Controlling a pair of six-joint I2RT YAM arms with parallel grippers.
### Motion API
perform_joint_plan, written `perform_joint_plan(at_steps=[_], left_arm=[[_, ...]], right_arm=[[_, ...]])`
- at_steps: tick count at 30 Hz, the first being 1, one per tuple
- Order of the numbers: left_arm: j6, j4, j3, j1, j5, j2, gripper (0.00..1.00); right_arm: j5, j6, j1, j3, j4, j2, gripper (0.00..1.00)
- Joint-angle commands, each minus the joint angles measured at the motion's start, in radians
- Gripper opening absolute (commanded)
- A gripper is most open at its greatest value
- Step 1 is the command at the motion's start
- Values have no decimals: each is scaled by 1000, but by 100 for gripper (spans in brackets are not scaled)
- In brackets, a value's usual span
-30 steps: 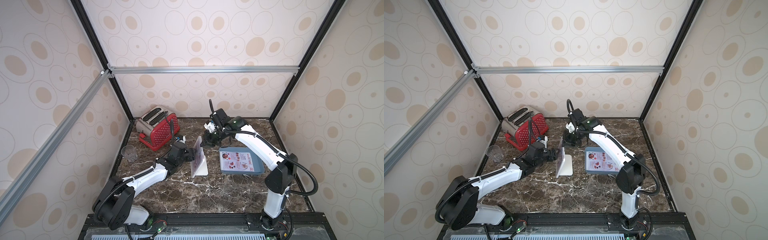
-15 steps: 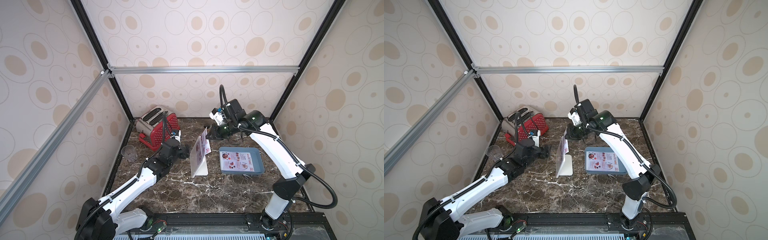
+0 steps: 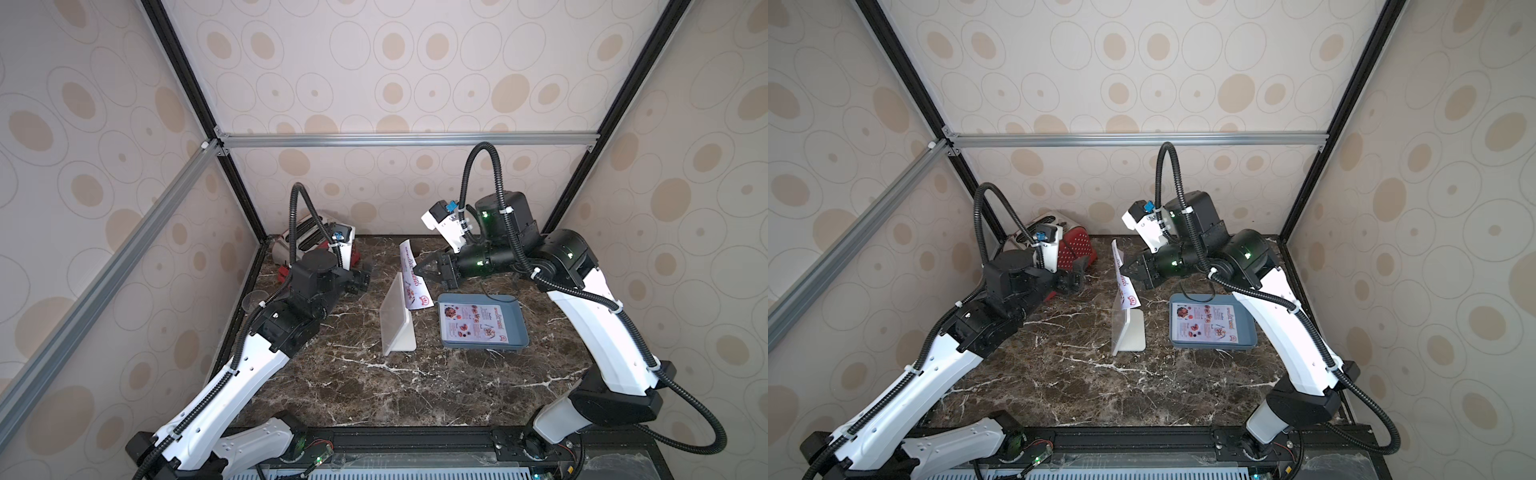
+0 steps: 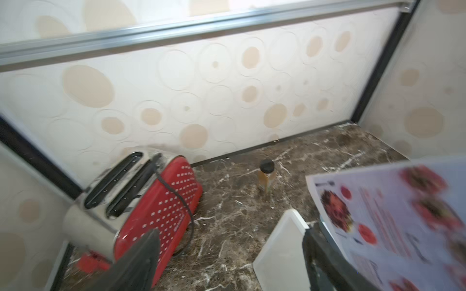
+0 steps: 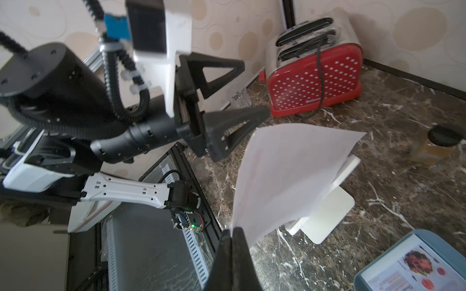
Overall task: Replace the menus in the menu holders
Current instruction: Take out the menu from the menu holder, then place the menu at the center of the board.
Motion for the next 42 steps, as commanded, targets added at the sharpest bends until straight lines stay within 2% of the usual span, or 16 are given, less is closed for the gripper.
perform_joint_plan(at_steps=[1,4,7,11,14,17,21,26,32,34,39,42], left_arm=[[-68,-48,50,-5,-357,-61,90],[-180,-118,61,-6,-550,-110,89],[-238,-174,53,-5,-664,-170,88],[-238,-203,38,-5,-716,-230,87],[-240,-248,51,-5,-747,-257,87],[-277,-300,61,-5,-789,-289,86],[-333,-400,55,-5,-825,-330,86],[-394,-475,43,-6,-835,-356,85],[-443,-516,33,-5,-817,-350,85],[-474,-536,32,-5,-807,-345,84],[-539,-587,23,-5,-762,-323,83],[-555,-599,16,-6,-754,-304,83]], right_arm=[[-35,-79,79,33,31,5,0],[-74,-92,158,56,53,36,0],[-110,-107,246,81,72,74,0],[-193,-116,352,158,89,145,0],[-284,-103,378,155,96,182,0],[-317,-138,378,119,47,200,0],[-242,-240,379,50,-64,229,0],[-143,-310,378,12,-76,327,0],[12,-397,375,172,-98,569,0],[103,-414,374,243,-126,665,0],[337,-431,362,230,-27,755,0],[428,-481,361,209,57,790,0]])
